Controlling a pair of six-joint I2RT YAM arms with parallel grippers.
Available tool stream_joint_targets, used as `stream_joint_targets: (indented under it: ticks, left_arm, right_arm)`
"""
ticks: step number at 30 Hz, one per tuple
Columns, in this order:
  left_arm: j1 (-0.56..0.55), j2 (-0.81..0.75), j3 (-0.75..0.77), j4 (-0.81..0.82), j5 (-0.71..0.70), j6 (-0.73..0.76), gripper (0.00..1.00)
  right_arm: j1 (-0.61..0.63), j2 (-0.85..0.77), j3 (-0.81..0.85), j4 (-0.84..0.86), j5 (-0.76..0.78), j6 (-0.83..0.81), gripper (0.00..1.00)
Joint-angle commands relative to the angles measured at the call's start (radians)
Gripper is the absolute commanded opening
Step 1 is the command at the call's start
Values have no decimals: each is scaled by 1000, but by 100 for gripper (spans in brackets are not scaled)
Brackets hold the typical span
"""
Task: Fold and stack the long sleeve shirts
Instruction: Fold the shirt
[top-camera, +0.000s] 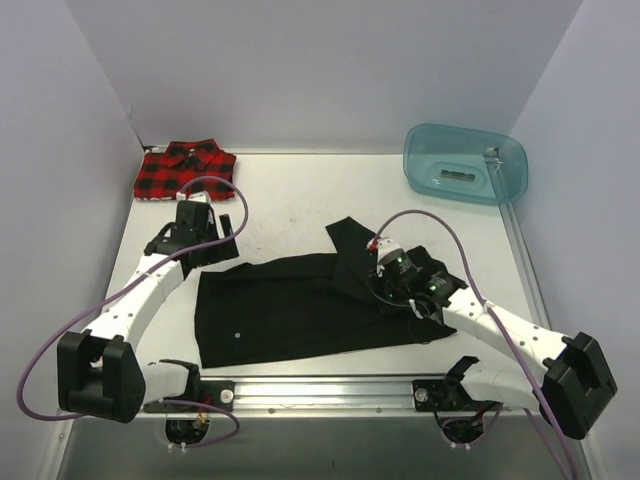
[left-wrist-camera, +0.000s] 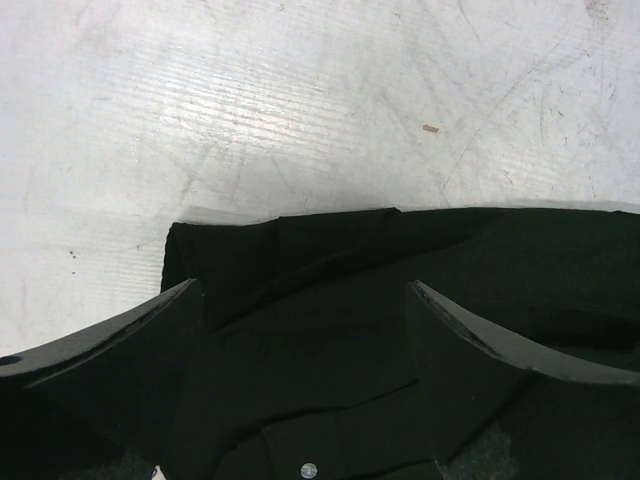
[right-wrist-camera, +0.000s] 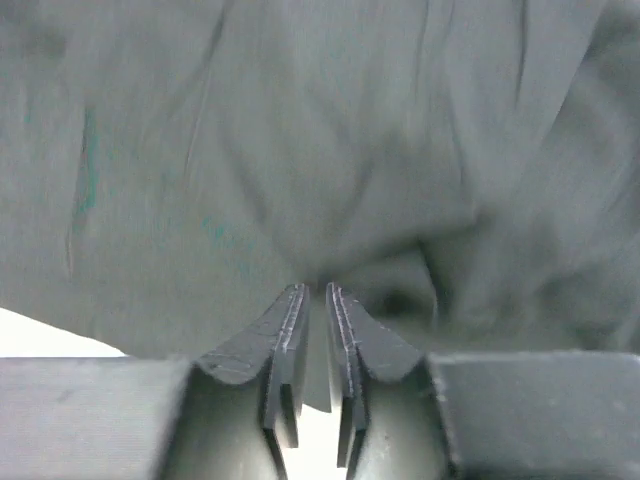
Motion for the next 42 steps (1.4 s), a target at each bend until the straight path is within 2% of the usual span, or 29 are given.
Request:
stream_joint_targets:
  ticks: [1, 2, 4, 5, 6, 7, 10, 16, 18, 22, 29, 35, 41, 42]
  left_arm:
    - [12, 4, 7, 35, 21, -8, 91]
    - [12, 12, 7, 33, 23, -8, 91]
    - [12, 21, 5, 31, 26, -8, 91]
    - [12, 24, 7, 33, 27, -8, 91]
    - [12, 26, 7, 31, 27, -8, 91]
    - [13, 29, 7, 33, 27, -8, 91]
    - [13, 35, 8, 31, 30, -8, 91]
    - [13, 44, 8, 31, 41, -4, 91]
    - [13, 49, 10, 28, 43, -4, 91]
    - [13, 52, 10, 28, 38, -2, 91]
    - [12, 61, 10, 28, 38, -2, 91]
    - [12, 70, 13, 25, 34, 0, 91]
    - [12, 72, 14, 25, 37, 0, 91]
    - [13, 72, 13, 25, 37, 0, 91]
  right_arm:
    - [3, -55, -46, -67, -67, 43, 16]
    - [4, -57, -53, -80, -71, 52, 17]
    - [4, -60, -40, -120, -54, 95, 27]
    - [4, -67, -30, -125, -35, 103, 32]
    - [1, -69, 1, -124, 0, 106, 42]
    - [-2, -67, 27, -122, 20, 110, 46]
    - [-63, -12, 157, -117, 46, 92, 54]
    - [-283, 233, 364, -42, -17, 92, 54]
    - [-325, 356, 458, -16, -25, 97, 54]
    - [-420, 572, 570, 39, -135, 114, 54]
    - [-456, 785, 696, 76, -215, 74, 54]
    - [-453, 864, 710, 108, -299, 42, 53]
    - [-434, 897, 711, 116, -390, 11, 42]
    - [-433, 899, 711, 117, -400, 6, 34]
